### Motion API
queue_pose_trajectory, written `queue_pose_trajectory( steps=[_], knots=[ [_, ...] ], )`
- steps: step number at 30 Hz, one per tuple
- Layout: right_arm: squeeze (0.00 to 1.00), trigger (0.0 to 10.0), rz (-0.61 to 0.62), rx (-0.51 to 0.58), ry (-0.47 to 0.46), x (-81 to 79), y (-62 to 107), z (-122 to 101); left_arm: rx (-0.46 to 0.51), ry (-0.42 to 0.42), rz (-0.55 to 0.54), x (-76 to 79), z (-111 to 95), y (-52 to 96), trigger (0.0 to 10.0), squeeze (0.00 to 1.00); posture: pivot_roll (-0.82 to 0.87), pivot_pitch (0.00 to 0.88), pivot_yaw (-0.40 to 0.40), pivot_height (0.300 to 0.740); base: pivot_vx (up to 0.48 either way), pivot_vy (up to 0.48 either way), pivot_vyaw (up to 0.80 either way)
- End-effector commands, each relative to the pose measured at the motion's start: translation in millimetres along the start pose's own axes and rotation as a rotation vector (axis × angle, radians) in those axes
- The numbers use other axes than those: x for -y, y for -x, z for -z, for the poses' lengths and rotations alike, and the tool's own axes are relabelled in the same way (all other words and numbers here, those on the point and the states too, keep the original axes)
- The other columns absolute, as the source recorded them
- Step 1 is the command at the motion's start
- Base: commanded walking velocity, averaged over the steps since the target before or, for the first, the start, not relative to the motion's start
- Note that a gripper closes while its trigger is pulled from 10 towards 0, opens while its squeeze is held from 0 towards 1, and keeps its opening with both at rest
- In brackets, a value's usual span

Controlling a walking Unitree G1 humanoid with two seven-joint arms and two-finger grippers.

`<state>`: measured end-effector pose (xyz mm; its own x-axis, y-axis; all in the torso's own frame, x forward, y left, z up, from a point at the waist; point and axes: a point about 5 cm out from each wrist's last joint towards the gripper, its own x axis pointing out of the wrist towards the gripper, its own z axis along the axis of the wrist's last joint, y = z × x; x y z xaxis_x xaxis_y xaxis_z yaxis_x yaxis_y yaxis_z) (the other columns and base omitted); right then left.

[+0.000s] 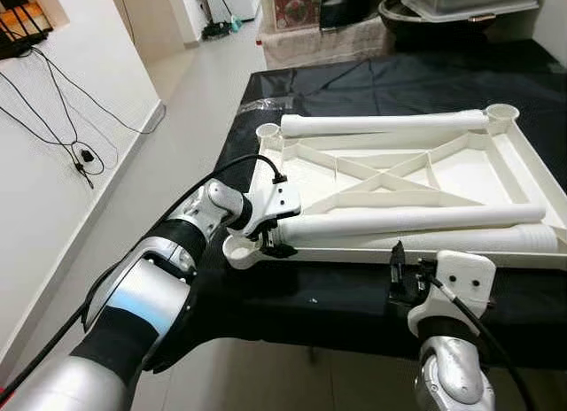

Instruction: Building children table

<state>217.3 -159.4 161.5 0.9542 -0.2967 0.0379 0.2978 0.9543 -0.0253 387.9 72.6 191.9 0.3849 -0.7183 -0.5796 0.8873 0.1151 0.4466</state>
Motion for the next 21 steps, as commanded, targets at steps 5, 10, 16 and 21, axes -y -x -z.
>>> queue_pose_trajectory(
  steps=[5,10,16,21],
  knots=[
    [0.00,10.0,0.005,-0.022,-0.019,-3.1,3.2,0.8,-0.030,0.014,0.015,2.8,10.0,2.1,0.0,0.00,0.15,0.164,0.161,0.740,0.000,0.000,0.00],
    [0.00,10.0,0.009,-0.023,-0.011,-1.7,-1.2,2.7,-0.029,0.010,-0.009,-1.3,7.8,4.5,0.0,0.00,0.15,0.142,0.155,0.740,0.000,0.000,0.00],
    [0.00,10.0,0.004,-0.008,-0.010,-3.3,-10.7,2.7,0.012,0.012,-0.064,-9.5,-0.3,8.6,0.0,0.00,0.14,0.104,0.148,0.740,0.000,0.000,0.00],
    [0.00,10.0,0.009,0.036,-0.015,-3.1,-22.3,-3.1,0.099,0.038,-0.123,-18.4,-11.7,13.8,0.0,0.00,0.14,0.046,0.139,0.740,0.000,0.000,0.00]
  ],
)
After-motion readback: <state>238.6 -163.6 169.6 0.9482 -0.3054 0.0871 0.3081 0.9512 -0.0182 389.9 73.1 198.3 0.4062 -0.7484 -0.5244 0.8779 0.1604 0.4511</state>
